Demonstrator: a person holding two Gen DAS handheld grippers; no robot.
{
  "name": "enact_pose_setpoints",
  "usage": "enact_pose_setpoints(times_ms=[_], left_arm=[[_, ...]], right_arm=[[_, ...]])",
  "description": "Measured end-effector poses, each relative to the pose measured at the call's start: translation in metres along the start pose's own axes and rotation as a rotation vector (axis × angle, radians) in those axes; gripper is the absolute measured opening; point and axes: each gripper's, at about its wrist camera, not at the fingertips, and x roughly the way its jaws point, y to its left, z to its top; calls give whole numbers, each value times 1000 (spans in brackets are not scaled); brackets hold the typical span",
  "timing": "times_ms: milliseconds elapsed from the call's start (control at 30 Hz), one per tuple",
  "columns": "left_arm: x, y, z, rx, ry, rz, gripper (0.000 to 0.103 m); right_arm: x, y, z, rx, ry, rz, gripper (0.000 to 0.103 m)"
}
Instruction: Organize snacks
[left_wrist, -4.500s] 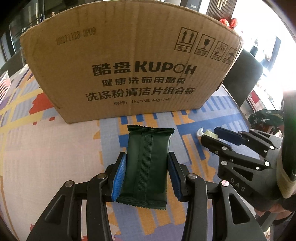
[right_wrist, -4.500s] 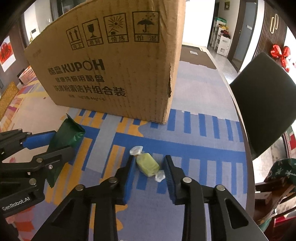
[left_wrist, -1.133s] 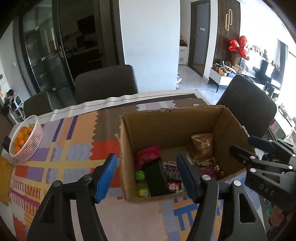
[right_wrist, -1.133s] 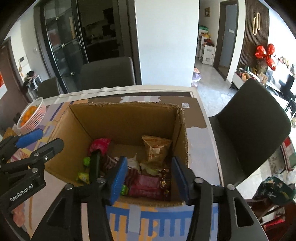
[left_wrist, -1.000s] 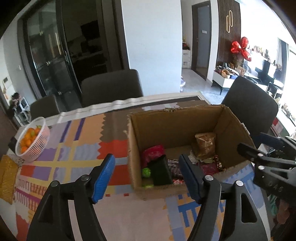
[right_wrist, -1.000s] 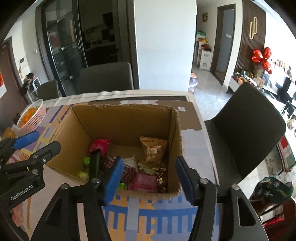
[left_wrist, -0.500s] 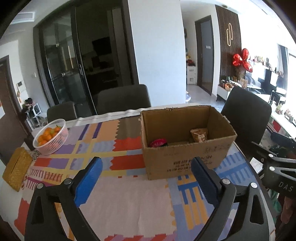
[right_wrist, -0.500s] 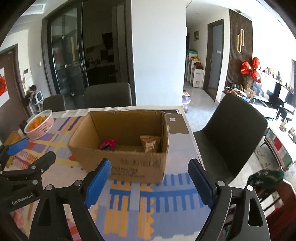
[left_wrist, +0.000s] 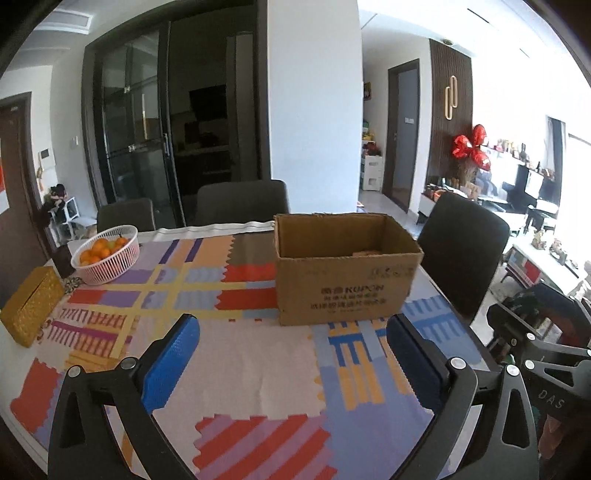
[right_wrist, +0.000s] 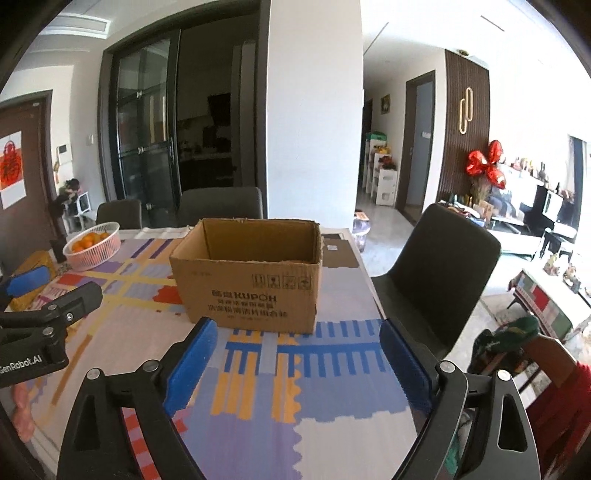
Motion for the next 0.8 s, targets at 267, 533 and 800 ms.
enact_pose_setpoints(times_ms=[267,533,800], left_arm=[[-32,-4,-12,14,-34,-19,103],[-57,-8,-17,37,-79,-20,103],[-75,-6,-19,40,-125,-4,103]], right_arm=[[-39,-5,-10,27,-40,-28,90],[-64,-4,-14,34,-65,-20,90],[-80,-2,-14,27,-100,-10,90]])
